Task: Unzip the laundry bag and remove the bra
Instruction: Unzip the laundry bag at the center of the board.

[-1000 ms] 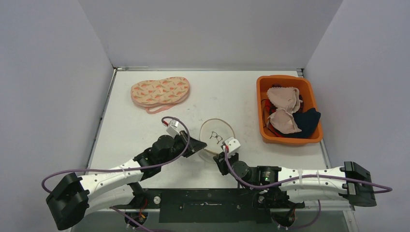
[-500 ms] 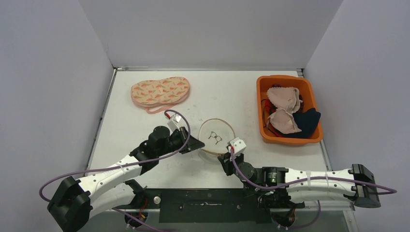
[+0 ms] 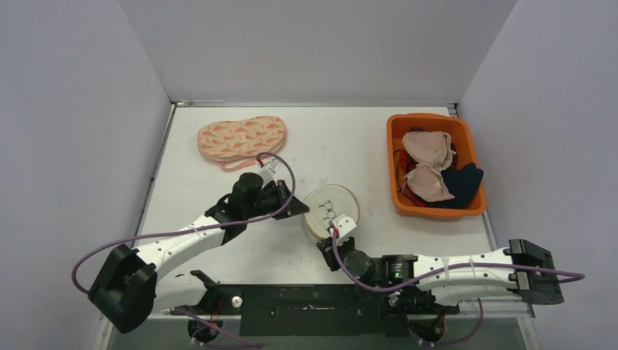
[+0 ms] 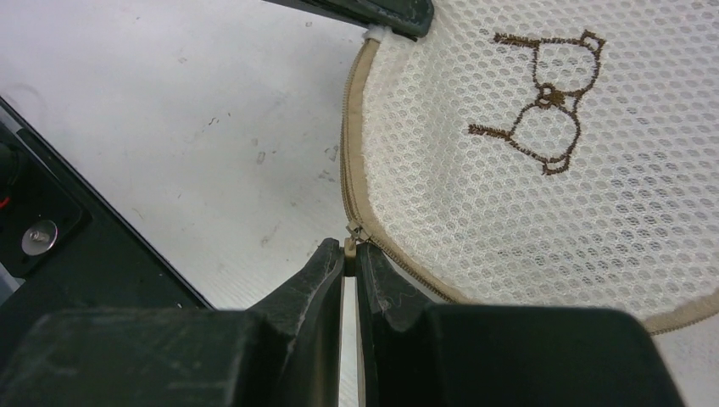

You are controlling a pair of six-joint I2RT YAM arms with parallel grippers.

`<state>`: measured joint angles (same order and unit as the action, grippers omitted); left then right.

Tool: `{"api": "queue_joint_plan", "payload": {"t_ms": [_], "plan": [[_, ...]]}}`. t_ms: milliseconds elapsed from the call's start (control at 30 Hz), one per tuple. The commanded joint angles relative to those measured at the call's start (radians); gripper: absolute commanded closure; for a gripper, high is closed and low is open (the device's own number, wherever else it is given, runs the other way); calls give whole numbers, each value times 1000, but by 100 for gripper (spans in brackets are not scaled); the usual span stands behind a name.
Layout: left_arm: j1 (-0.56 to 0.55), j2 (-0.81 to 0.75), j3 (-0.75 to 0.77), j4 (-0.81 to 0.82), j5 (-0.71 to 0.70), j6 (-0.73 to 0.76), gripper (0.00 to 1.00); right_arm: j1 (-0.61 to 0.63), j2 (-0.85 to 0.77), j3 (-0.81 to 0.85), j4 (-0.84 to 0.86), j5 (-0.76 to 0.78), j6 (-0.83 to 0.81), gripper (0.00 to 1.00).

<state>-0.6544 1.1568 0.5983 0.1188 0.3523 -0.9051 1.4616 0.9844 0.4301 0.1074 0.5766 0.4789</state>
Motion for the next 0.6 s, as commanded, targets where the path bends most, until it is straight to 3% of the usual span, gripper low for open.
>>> {"api": "queue_joint_plan", "payload": {"t_ms": [0,33,133,167,233,300,400,567], "plan": [[0,36,40,92,-9,-7,100,15,24,16,119,13,-7,95],[-3,23,40,64,-35,-9,92,14,25,17,121,15,-6,95],[-9,-74,-17,12,-104,-42,42,14,24,18,120,15,-6,95],[-13,-123,-44,-3,-126,-61,31,14,22,16,122,15,-5,95],[-27,-227,-85,-64,-175,-95,19,14,22,15,125,12,-8,95],[-65,-331,-111,-164,-261,-128,13,13,24,20,127,6,-10,95],[-149,-467,-167,-246,-380,-221,13,12,37,33,130,-4,-21,95],[-292,-544,-274,-100,-492,-407,24,9,76,56,145,-19,-36,95]]}}
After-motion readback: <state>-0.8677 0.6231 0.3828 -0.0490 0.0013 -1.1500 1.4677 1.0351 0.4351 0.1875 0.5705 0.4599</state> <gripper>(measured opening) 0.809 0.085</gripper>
